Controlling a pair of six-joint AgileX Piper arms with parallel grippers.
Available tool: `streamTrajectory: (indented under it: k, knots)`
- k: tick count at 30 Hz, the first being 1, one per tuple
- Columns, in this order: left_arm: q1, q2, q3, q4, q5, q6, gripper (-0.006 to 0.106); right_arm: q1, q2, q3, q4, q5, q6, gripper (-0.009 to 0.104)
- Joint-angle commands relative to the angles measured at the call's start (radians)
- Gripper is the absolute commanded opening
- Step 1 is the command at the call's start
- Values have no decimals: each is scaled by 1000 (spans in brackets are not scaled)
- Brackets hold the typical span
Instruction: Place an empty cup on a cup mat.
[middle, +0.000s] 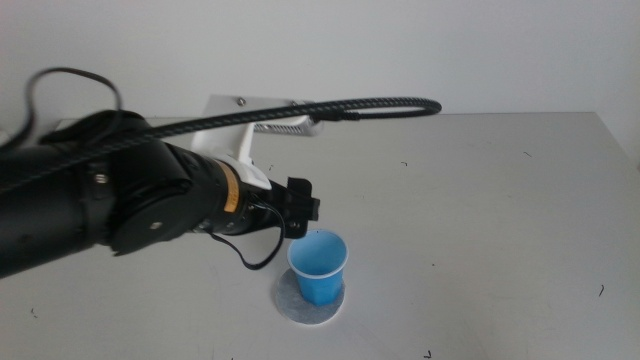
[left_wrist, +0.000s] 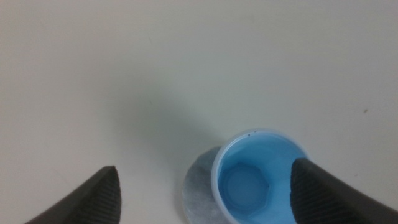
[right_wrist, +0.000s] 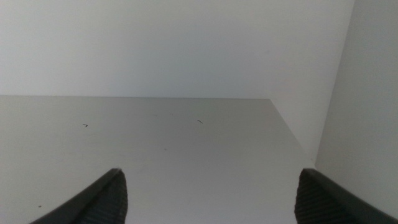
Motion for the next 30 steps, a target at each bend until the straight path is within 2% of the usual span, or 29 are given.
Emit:
streamTrajectory:
  k: [1, 5, 11, 17, 23, 30]
  knots:
    - [-7, -118, -23, 39, -6, 20, 105, 2, -19, -12, -9, -78, -8, 94]
    - [-7, -256, -23, 26, -8, -3, 105, 2, -19, -12, -9, -78, -8, 94]
    - [-7, -424, -23, 197, 24, -13, 105, 2, -19, -12, -9, -78, -8, 94]
    - [0, -557, -22, 247, 211, -14, 105, 2, -19, -12, -9, -78, -8, 94]
    - [185, -716, 110, 213, 126, 85, 105, 2, -19, -12, -9, -78, -8, 94]
    - [446, -956, 400, 238, -43, 100, 105, 2, -19, -12, -9, -78, -8, 94]
